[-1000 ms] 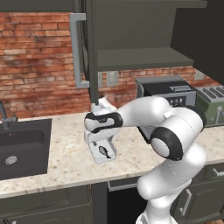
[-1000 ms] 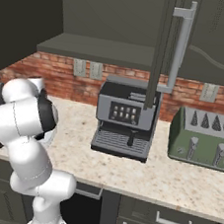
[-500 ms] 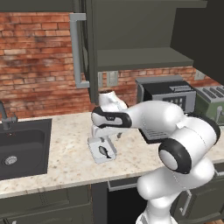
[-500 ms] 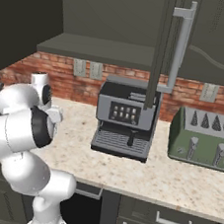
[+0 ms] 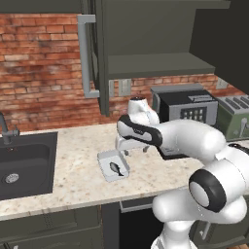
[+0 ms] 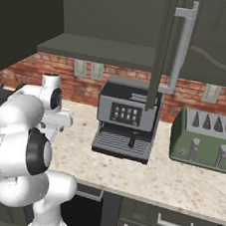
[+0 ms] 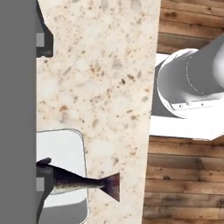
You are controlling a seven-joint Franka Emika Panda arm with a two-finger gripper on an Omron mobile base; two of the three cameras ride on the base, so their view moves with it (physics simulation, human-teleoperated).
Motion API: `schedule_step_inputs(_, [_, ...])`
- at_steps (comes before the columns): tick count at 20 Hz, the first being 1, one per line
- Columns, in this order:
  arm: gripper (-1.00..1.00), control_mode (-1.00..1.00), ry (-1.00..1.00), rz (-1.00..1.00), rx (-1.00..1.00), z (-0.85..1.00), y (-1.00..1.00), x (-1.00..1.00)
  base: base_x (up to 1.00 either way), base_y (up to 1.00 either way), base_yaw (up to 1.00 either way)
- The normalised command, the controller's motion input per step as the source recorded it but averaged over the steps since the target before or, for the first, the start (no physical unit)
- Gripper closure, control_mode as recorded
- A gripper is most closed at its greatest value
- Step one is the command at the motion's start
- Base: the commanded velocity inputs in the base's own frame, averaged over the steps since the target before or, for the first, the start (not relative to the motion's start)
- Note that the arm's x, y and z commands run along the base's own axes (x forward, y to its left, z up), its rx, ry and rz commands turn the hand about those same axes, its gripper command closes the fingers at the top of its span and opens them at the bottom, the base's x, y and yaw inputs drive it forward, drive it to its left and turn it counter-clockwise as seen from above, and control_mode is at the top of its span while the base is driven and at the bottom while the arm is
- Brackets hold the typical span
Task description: Retrieve the tupperware from the cabinet, then place the raw meat into the tupperware to avoid contamination.
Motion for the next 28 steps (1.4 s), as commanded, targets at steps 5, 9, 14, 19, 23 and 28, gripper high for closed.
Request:
schedule_step_inputs(5, [-1.0,-1.0,-0.02,0.02,0.06,0.16,-0.41,-0.32,0.0,0.0,0.0])
schedule_step_inputs(9, [-1.0,-1.0,-0.06,-0.01,0.02,0.24,-0.26,-0.59,0.0,0.0,0.0])
schedule_step_inputs(14, [-1.0,-1.0,-0.05,-0.01,0.0,0.26,-0.15,-0.54,0.0,0.0,0.0])
schedule_step_inputs(19, [-1.0,-1.0,0.0,0.0,0.0,0.09,-0.06,-0.33,0.0,0.0,0.0])
schedule_step_inputs(23, [-1.0,-1.0,0.0,0.0,0.0,0.0,0.0,-0.32,0.0,0.0,0.0])
schedule_step_inputs(28, [-1.0,-1.0,0.0,-0.01,0.0,0.0,-0.01,-0.26,0.0,0.0,0.0])
